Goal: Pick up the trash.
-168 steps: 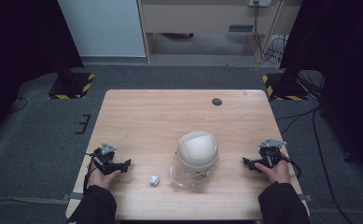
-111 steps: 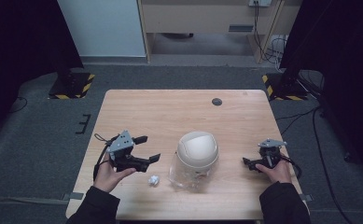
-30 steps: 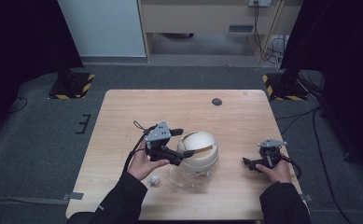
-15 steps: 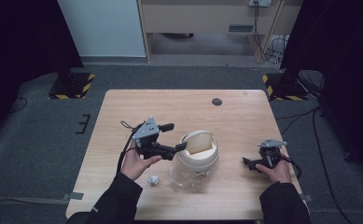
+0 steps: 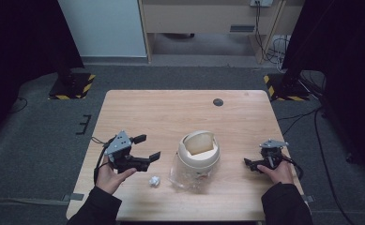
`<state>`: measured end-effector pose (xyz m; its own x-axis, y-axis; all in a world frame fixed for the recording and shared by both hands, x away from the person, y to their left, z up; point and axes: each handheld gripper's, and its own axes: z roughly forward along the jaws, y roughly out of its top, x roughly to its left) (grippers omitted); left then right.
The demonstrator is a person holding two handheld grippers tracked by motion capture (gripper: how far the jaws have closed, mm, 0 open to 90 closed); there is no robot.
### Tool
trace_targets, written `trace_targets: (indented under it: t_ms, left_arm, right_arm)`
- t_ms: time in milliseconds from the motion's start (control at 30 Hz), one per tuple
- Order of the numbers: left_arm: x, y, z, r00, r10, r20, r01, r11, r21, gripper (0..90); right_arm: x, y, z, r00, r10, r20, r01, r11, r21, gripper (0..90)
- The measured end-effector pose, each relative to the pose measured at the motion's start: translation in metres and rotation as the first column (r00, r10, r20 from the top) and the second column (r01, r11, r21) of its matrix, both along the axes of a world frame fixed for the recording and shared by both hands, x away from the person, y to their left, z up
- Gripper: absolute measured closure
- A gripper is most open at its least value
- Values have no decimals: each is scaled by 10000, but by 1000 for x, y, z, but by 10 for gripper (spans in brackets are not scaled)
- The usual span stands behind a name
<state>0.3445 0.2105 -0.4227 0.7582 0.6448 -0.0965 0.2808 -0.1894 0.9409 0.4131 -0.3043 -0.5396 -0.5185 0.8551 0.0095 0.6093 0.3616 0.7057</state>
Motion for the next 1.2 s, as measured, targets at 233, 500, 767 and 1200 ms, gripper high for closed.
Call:
trace_targets:
  t_ms: [233,500,767,1200]
  left_arm:
    - [-6,12,-18,9988,256,-428,-250,9996,143,127]
    - [-16,22,-39,9949,599,-817,-544,9962,681,129]
    - [-30,28,-53,9899,516,-1322,-363,9927,1153,140]
    - [-25,2,-72,9738,-79,-2275,696,9619,2644,199]
  right_arm:
    - [0,0,0,10000,-2,2,2,10000,-2,5]
    - [0,0,0,10000,3,7,-3,10000,-2,5]
    - [0,0,0,10000,4,11,-4,10000,-14,5]
    - [0,0,0,10000,2,12,-2,10000,-13,5]
